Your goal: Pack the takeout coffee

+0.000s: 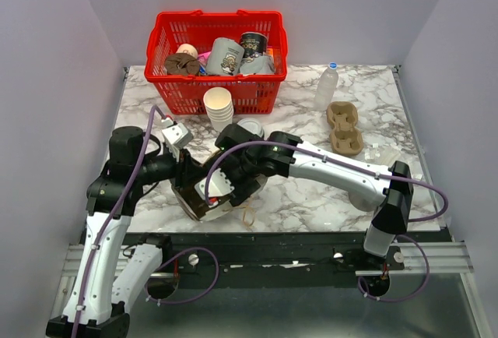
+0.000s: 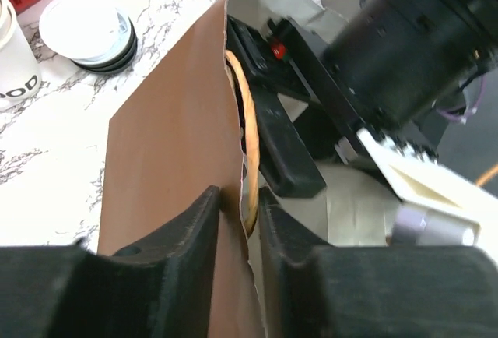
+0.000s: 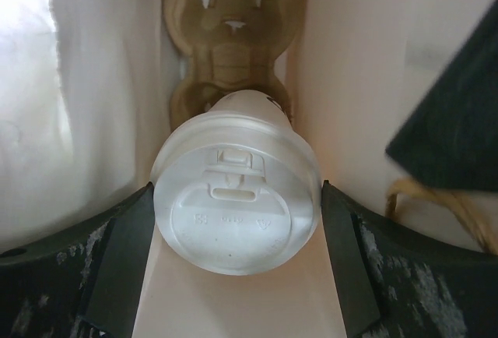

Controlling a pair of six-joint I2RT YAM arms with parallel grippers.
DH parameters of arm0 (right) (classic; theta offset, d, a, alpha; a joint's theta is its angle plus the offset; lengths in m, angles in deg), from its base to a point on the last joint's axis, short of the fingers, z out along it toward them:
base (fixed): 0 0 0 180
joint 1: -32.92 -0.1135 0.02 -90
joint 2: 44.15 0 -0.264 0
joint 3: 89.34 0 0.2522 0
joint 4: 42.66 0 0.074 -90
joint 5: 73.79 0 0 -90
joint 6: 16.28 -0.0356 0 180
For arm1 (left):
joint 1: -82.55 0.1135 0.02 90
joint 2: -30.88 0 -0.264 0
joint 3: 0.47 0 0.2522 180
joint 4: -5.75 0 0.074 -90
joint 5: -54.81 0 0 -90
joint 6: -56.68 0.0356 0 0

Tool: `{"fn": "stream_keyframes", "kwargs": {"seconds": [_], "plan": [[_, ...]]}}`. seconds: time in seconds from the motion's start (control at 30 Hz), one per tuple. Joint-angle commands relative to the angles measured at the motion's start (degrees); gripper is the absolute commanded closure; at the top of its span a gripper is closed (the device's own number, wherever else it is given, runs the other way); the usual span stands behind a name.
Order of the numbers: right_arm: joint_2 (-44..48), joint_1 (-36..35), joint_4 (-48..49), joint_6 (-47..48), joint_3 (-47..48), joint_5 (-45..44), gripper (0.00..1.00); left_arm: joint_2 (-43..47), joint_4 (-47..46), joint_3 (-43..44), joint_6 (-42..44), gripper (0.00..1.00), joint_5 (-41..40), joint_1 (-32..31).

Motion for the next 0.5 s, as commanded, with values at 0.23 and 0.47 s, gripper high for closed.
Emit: {"fn": "stream_keyframes", "kwargs": {"seconds": [0.23, 0.47], "plan": [[7.0, -3.1, 2.7, -7.4, -12.2, -1.6, 1.0, -1.2, 7.1, 1.6, 8.2, 1.0, 12.0, -1.1], [9.9, -4.2, 10.8, -10.3, -17.7, -7.2, 0.99, -2.2, 8.2, 0.4, 5.9, 0.71, 16.2, -1.9]]}}
